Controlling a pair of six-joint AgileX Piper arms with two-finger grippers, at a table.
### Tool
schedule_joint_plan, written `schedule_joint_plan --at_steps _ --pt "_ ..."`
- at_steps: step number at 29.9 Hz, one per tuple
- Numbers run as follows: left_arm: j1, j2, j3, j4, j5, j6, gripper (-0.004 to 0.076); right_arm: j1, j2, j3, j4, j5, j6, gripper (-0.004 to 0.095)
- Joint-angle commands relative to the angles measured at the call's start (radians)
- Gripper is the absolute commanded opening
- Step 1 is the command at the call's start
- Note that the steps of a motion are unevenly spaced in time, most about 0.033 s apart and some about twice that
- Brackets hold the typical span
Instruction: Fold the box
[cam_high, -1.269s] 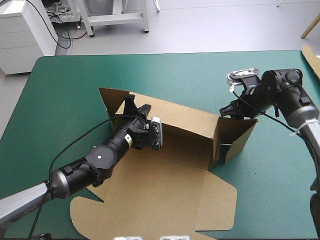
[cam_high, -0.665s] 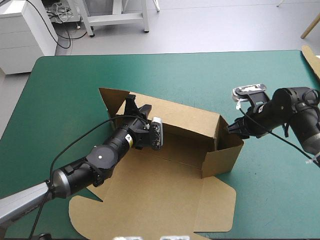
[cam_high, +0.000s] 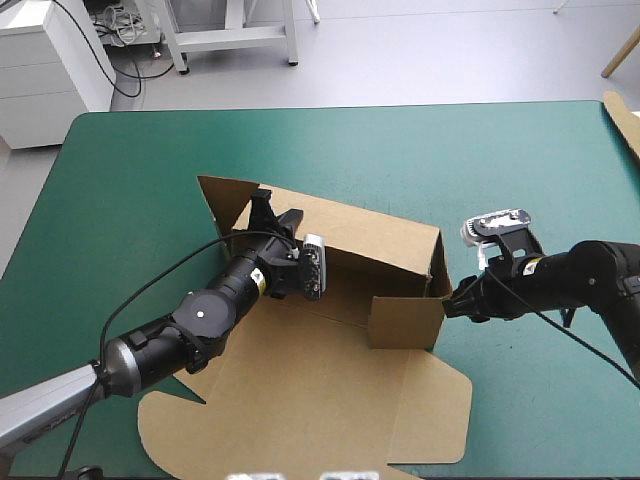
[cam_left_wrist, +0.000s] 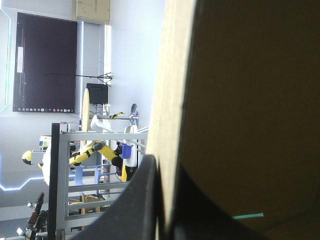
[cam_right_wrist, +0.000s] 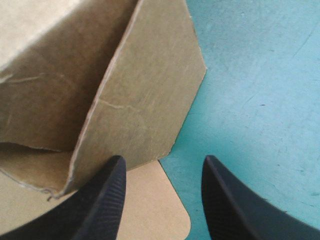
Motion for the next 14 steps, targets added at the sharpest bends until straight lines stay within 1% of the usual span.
schedule_joint_plan --at_steps 1,6,11,14 --pt "-0.001 -0.023 -0.022 -0.006 0.013 -0.025 -0.0008 0.037 -0.024 -0.006 0.050 -0.065 -0.028 0.0442" --pt "-0.001 -0.023 -0.022 -0.006 0.013 -0.046 -0.0008 0.162 -0.024 -0.004 0.016 -0.123 -0.008 0.0439" --pt "-0.001 -0.023 -0.022 -0.006 0.013 -0.046 -0.0008 0.274 -0.024 -0.004 -0.095 -0.158 0.153 0.0439" --pt "-0.001 -0.023 -0.022 -0.006 0.013 -0.046 -0.0008 0.330 -0.024 -0.004 -0.112 -0.207 0.190 0.0439"
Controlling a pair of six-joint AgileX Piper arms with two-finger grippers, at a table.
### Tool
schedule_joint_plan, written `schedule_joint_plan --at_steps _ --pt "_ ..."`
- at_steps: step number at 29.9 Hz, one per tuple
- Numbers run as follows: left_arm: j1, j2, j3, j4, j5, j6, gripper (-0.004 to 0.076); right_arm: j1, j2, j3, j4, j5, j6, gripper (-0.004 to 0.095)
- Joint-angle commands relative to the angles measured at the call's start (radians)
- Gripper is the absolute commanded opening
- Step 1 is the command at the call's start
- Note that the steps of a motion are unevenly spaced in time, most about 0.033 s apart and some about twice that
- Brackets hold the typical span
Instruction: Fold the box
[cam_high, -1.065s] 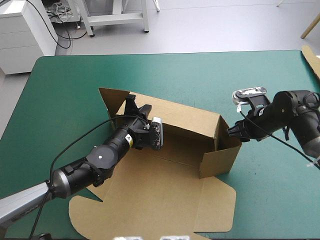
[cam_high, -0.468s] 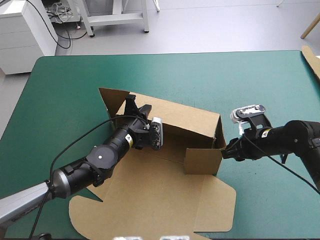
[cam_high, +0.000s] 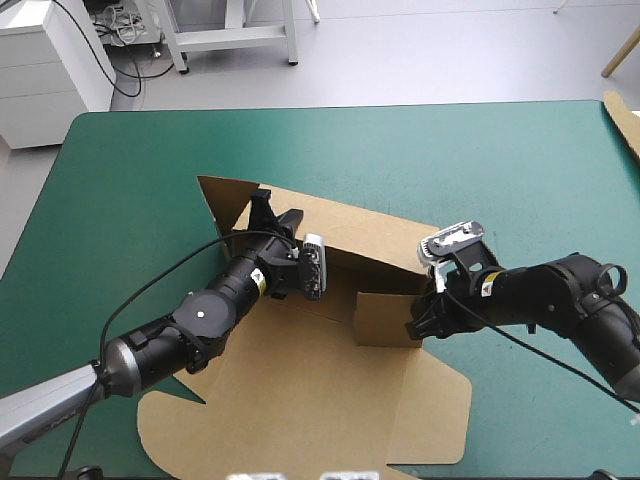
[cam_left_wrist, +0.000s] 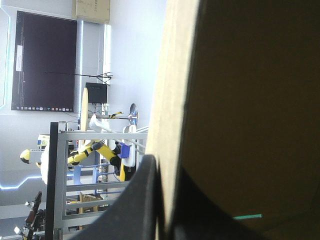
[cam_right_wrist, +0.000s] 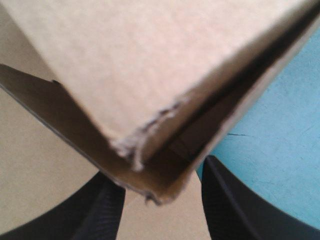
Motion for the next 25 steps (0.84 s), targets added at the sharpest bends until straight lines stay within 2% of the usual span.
schedule_joint_plan --at_steps 1,7,13,17,20,22,25 --pt "-0.001 -0.023 -0.022 -0.006 0.015 -0.034 -0.0008 0.065 -0.023 -0.019 -0.038 -0.105 0.071 0.0438" --pt "-0.001 -0.023 -0.022 -0.006 0.015 -0.034 -0.0008 0.164 -0.023 0.033 -0.297 -0.177 0.375 0.0411" --pt "-0.001 -0.023 -0.022 -0.006 0.015 -0.034 -0.0008 0.244 -0.021 0.054 -0.532 -0.300 0.631 0.0411" --pt "-0.001 -0.023 -0.022 -0.006 0.013 -0.034 -0.0008 0.267 -0.012 0.054 -0.678 -0.325 0.770 0.0411" --pt "-0.001 -0.023 -0.022 -0.006 0.011 -0.034 -0.0008 0.267 0.007 0.054 -0.728 -0.312 0.822 0.0409" --pt "-0.001 -0.023 -0.022 -0.006 0.011 -0.036 -0.0008 0.267 0.028 0.054 -0.757 -0.312 0.854 0.0370" --pt "-0.001 -0.023 -0.022 -0.006 0.011 -0.036 -0.0008 0.267 0.050 0.054 -0.712 -0.282 0.879 0.0291"
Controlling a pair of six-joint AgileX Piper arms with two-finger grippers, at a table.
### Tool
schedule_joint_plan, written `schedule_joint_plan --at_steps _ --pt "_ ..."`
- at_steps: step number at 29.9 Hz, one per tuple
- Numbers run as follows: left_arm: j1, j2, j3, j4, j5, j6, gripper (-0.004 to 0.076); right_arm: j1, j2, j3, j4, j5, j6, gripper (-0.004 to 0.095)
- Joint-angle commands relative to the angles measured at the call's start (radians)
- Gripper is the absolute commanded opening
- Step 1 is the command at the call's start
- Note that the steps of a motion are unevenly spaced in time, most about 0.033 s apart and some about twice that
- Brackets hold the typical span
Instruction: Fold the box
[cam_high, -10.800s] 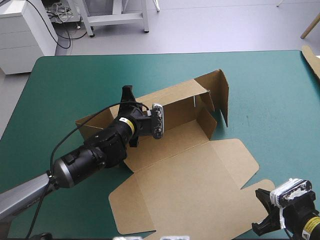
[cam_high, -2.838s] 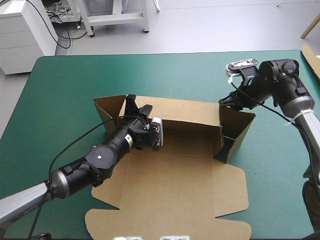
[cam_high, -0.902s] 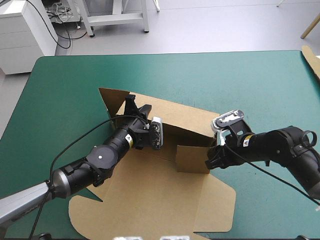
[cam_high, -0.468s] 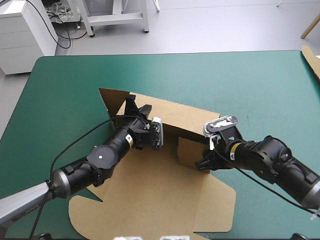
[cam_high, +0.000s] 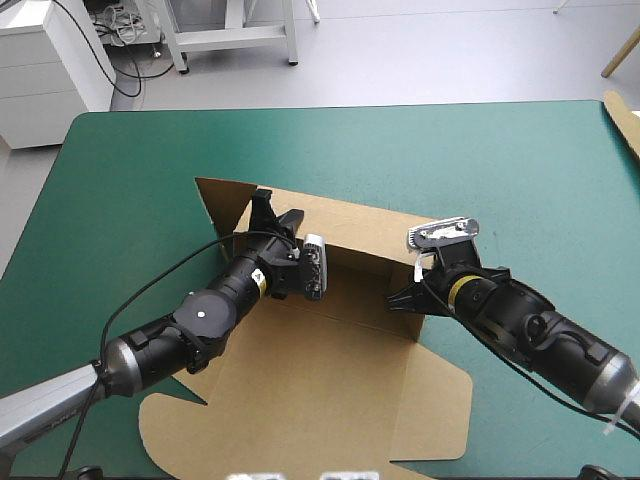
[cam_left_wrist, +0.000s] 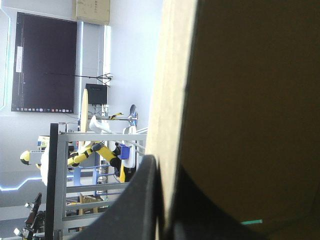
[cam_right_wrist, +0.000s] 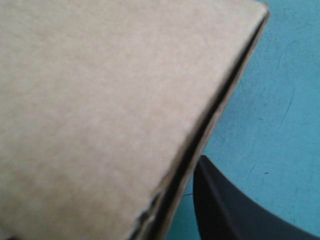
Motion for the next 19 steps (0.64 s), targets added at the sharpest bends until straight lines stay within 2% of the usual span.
schedule_joint_plan --at_steps 1,3,9,11,13,14,19 --pt "-0.001 -0.025 -0.022 -0.011 0.013 -0.033 -0.0008 -0.002 0.005 -0.025 0.017 0.003 0.010 0.0269" --pt "-0.001 -0.025 -0.022 -0.011 0.013 -0.033 -0.0008 -0.002 0.005 -0.025 0.046 0.027 -0.003 0.0254" --pt "-0.001 -0.025 -0.022 -0.011 0.013 -0.033 -0.0008 0.010 -0.014 -0.025 0.029 0.033 0.012 0.0245" --pt "-0.001 -0.025 -0.022 -0.011 0.007 -0.033 -0.0008 0.010 -0.014 -0.025 0.029 0.043 0.012 0.0168" --pt "-0.001 -0.025 -0.022 -0.011 0.007 -0.033 -0.0008 0.010 -0.014 -0.025 0.029 0.040 0.000 0.0015" --pt "-0.001 -0.025 -0.022 -0.011 0.007 -0.033 -0.0008 0.010 -0.014 -0.025 0.027 0.034 0.000 -0.0020" --pt "-0.001 -0.025 -0.022 -0.011 0.007 -0.033 0.0007 0.010 -0.013 -0.025 0.007 0.021 0.002 -0.0020"
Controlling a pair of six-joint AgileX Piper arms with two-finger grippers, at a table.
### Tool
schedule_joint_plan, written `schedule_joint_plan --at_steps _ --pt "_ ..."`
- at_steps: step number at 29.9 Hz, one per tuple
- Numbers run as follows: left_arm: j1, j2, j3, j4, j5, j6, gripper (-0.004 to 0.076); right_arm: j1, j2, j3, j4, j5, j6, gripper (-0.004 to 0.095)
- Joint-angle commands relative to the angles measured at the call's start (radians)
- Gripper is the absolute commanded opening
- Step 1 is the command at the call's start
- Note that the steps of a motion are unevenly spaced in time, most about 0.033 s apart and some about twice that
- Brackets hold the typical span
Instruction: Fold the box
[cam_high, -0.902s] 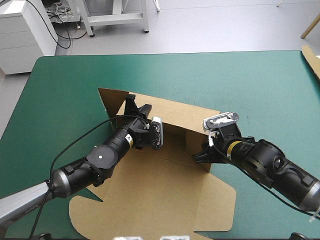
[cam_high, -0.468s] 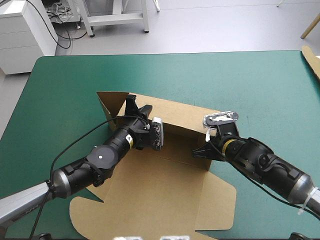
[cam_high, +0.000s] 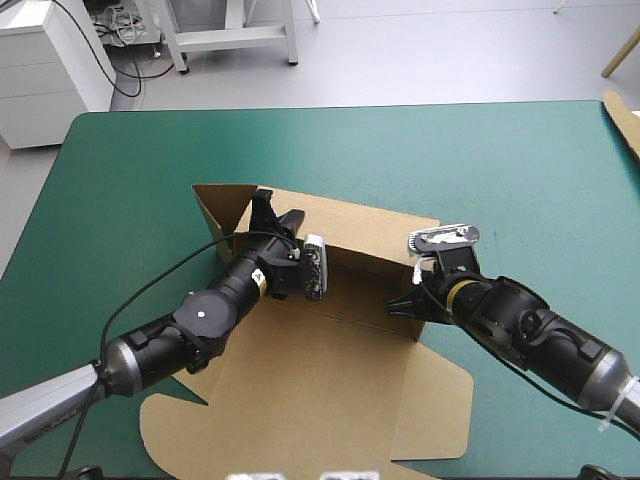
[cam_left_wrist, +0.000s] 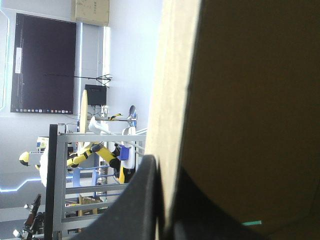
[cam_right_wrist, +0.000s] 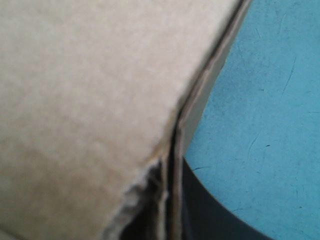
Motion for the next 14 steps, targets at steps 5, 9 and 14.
schedule_joint_plan --at_steps 5,9,14 --pt "-0.001 -0.025 -0.022 -0.011 0.000 -0.033 0.0129 0.001 -0.025 -0.025 -0.059 -0.047 -0.004 -0.0020" --pt "-0.001 -0.025 -0.022 -0.011 -0.004 -0.033 0.0318 -0.003 -0.023 -0.025 -0.059 -0.065 -0.004 -0.0020" --pt "-0.014 -0.052 -0.022 -0.026 0.008 -0.039 0.0464 -0.043 -0.021 -0.025 -0.061 -0.067 -0.004 -0.0020"
